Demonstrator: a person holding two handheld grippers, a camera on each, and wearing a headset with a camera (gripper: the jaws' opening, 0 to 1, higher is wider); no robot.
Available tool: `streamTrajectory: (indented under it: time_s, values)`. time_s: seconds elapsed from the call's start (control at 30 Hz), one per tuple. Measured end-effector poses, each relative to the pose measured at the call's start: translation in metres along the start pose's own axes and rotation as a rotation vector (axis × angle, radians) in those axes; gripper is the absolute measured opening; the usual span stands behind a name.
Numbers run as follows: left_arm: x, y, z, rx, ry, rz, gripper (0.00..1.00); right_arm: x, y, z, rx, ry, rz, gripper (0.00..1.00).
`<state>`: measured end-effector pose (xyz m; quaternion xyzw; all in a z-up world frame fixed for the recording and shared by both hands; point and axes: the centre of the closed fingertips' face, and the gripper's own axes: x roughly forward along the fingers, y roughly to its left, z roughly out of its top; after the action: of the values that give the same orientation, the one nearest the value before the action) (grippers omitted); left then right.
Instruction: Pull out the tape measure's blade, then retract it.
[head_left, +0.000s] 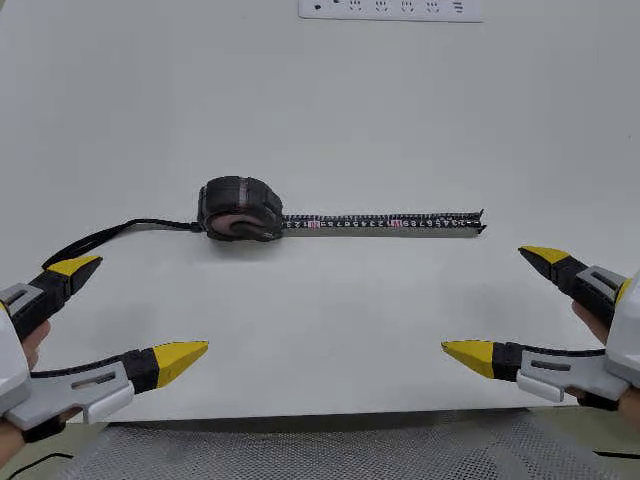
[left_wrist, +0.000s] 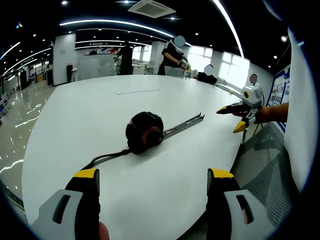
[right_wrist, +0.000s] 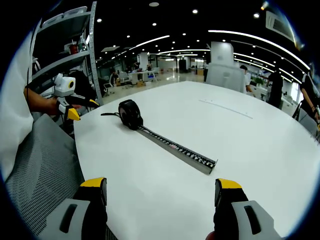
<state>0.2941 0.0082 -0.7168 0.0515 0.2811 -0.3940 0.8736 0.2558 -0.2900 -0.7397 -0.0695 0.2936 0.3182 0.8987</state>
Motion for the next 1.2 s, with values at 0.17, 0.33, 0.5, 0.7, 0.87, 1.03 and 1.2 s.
streamTrajectory:
  time_s: [0.17,0.33,0.5,0.7,0.87,1.03,1.2]
  values:
    - [0.003,0.000,0.003,0.002,-0.001,-0.008,0.87,0.002,0.002,0.000,-0.001,0.002,0.004,0.90]
    - [0.007,-0.001,0.004,-0.001,0.001,-0.013,0.87,0.003,0.002,0.001,0.004,0.000,0.006,0.90]
    - [0.012,-0.002,0.005,-0.008,0.001,-0.004,0.87,0.004,0.003,0.003,0.006,-0.003,0.006,0.90]
    - [0.024,-0.004,0.009,-0.025,0.005,0.026,0.86,0.005,0.002,0.006,0.005,-0.009,0.007,0.89]
    - [0.035,-0.009,0.013,-0.051,0.008,0.035,0.85,0.006,0.001,0.007,0.000,-0.008,0.011,0.88]
    - [0.044,-0.007,0.017,-0.061,0.018,0.044,0.84,0.004,-0.004,0.008,-0.001,-0.008,0.001,0.88]
    - [0.053,-0.007,0.023,-0.064,0.014,0.051,0.84,0.004,-0.007,0.006,0.002,-0.007,-0.003,0.88]
